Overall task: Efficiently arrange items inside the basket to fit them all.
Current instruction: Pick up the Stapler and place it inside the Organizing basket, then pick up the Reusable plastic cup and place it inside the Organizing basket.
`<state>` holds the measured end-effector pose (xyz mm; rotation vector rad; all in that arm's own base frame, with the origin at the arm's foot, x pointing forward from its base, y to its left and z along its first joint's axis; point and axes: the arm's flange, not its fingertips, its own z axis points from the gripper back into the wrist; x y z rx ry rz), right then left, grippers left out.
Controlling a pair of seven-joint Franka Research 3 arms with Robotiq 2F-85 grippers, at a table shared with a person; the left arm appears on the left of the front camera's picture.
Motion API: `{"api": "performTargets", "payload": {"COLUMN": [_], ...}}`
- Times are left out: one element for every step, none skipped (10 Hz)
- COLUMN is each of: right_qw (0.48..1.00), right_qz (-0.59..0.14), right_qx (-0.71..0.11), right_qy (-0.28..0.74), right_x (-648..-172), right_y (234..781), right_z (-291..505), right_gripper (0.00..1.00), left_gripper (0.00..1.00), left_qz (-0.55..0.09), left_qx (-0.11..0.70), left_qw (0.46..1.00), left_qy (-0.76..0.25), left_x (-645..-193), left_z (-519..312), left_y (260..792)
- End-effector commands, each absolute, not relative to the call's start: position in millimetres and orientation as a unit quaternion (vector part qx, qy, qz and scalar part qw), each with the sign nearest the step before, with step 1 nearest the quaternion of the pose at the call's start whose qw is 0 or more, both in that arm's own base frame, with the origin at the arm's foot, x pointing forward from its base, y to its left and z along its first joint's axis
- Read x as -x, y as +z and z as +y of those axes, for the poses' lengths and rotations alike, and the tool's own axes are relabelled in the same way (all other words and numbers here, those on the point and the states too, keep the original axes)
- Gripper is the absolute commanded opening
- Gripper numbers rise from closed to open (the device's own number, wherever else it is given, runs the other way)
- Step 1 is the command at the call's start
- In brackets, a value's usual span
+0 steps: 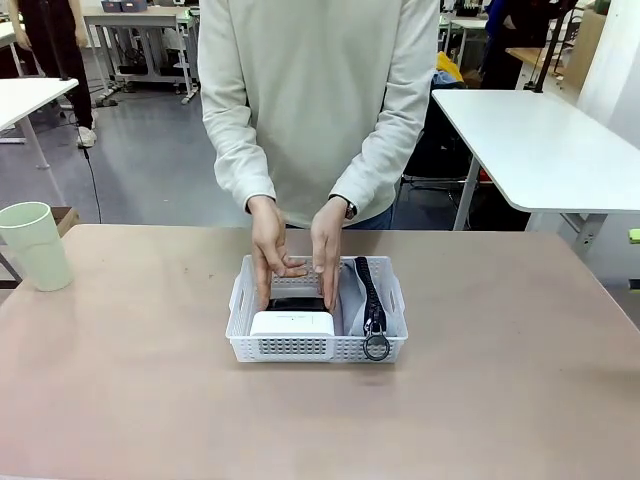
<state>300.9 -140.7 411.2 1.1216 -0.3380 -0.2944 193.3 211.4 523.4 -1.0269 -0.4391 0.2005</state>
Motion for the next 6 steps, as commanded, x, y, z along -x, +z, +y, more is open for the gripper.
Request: {"api": "performTargets", "payload": {"right_qw": [0.818, 0.818, 0.818, 0.818, 0.818, 0.818], "right_qz": [-0.171, -0.171, -0.171, -0.171, -0.171, -0.171], "right_qx": [-0.532, -0.532, -0.532, -0.532, -0.532, -0.532], "right_qy": [-0.133, -0.133, -0.133, -0.133, -0.133, -0.133], "right_x": [-297.0, -297.0, -297.0, -297.0, -297.0, -297.0], "right_y": [412.8, 412.8, 412.8, 412.8, 412.8, 412.8], "right_z": [-147.3, -147.3, -147.3, -147.3, -147.3, -147.3], "right_gripper": [1.0, 1.0, 1.0, 1.0, 1.0, 1.0], "left_gripper": [1.0, 1.0, 1.0, 1.0, 1.0, 1.0], "left_qz": [-0.218, -0.218, -0.218, -0.218, -0.218, -0.218], "left_qx": [0.494, 0.494, 0.494, 0.494, 0.494, 0.494], "left_qw": [0.838, 0.838, 0.838, 0.838, 0.838, 0.838], "left_qy": [0.085, 0.085, 0.085, 0.085, 0.085, 0.085], "left_x": [-193.2, -193.2, -193.2, -193.2, -193.2, -193.2], "left_z": [210.7, 210.7, 210.7, 210.7, 210.7, 210.7], "left_y": [525.5, 525.5, 525.5, 525.5, 525.5, 525.5]}}
